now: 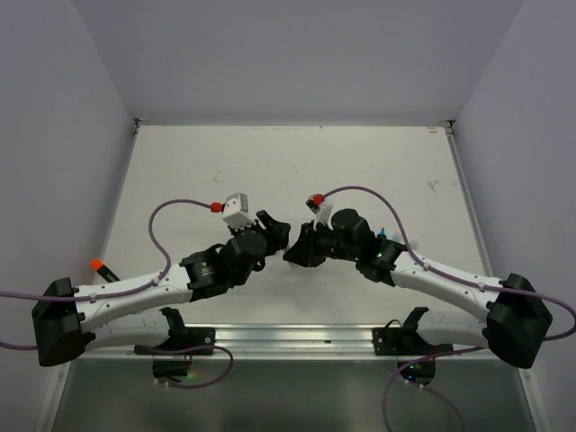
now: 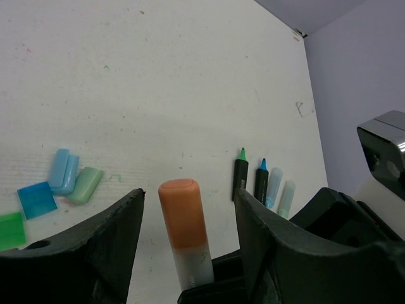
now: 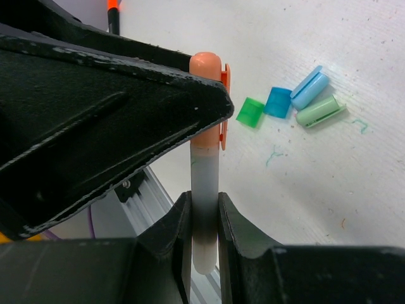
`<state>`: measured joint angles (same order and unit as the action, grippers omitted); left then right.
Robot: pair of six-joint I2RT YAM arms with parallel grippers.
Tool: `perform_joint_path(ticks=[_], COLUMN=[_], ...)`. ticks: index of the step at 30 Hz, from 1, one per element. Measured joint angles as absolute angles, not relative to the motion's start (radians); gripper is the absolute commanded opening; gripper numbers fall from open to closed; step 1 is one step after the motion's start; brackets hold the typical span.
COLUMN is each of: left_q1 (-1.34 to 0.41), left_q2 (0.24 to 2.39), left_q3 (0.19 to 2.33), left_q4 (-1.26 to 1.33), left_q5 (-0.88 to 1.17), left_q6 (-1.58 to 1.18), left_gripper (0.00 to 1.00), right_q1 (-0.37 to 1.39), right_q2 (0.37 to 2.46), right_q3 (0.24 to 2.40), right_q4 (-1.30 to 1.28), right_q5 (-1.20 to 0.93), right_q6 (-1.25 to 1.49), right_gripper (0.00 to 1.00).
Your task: Open the pen caps
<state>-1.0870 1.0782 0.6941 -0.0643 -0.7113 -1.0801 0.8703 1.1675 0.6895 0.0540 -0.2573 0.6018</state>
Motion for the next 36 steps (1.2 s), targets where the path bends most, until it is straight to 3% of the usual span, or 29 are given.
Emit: perform_joint_path(ticks=[9,23,30,36], left_q1=[-1.073,-1.060,-1.055,-1.040], left_q2=[1.079,1.099,1.100,1.100], left_q3=[0.694,0.694,0.693,0.686], left_q4=[-0.044,-0.030,-0.008,-0.003], left_q5=[-0.699,-0.680,-0.656,-0.636], left_q6=[-1.081,-1.087,-1.089,-1.089], left_gripper=[0.59,0.66,0.48,0.46], right_q1=[0.870,0.870,0.870,0.870], right_q2=[1.210,1.197,1.190,1.191], right_q3=[0.690,0.690,0.690,0.691], right_q4=[0.072,0.068,0.075,0.076], right_q5=[-0.261,-0.262,-0.263,-0.255], right_q6=[0.603,0.603,0.606,0.609], right_gripper=[0.00,0.00,0.00,0.00])
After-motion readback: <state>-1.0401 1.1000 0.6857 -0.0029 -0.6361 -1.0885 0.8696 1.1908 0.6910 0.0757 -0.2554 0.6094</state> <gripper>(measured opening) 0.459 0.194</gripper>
